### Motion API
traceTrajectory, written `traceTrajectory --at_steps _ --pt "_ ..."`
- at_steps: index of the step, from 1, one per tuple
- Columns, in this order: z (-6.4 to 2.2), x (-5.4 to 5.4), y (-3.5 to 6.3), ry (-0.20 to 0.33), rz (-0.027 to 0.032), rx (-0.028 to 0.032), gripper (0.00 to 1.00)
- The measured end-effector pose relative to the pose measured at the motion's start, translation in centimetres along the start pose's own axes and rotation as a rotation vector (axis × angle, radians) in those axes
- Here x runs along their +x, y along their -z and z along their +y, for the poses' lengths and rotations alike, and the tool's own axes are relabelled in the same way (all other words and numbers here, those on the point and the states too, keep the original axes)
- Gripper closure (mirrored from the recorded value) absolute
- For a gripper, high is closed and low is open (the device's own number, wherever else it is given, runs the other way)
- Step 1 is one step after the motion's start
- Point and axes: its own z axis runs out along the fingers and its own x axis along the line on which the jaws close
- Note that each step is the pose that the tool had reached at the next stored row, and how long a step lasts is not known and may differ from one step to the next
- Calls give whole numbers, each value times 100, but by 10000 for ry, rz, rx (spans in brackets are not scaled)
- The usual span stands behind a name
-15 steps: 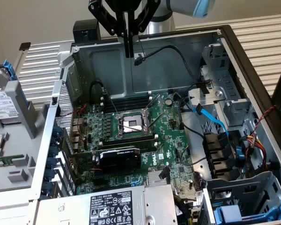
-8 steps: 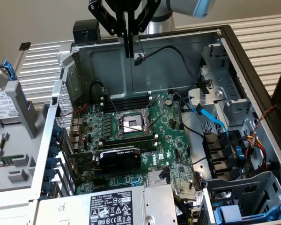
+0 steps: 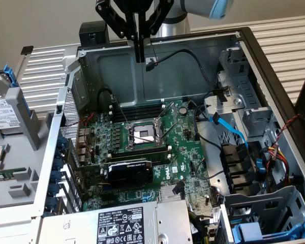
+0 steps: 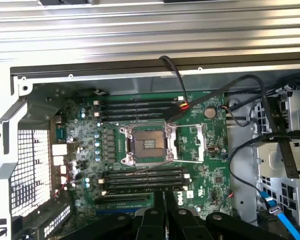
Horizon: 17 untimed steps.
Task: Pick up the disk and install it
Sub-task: 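Reach for the disk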
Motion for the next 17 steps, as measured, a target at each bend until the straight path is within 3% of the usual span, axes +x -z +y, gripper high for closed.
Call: traceTrajectory --at_steps 10,17 --pt "-25 349 8 1 0 0 85" --pt "-47 669 15 0 0 0 85"
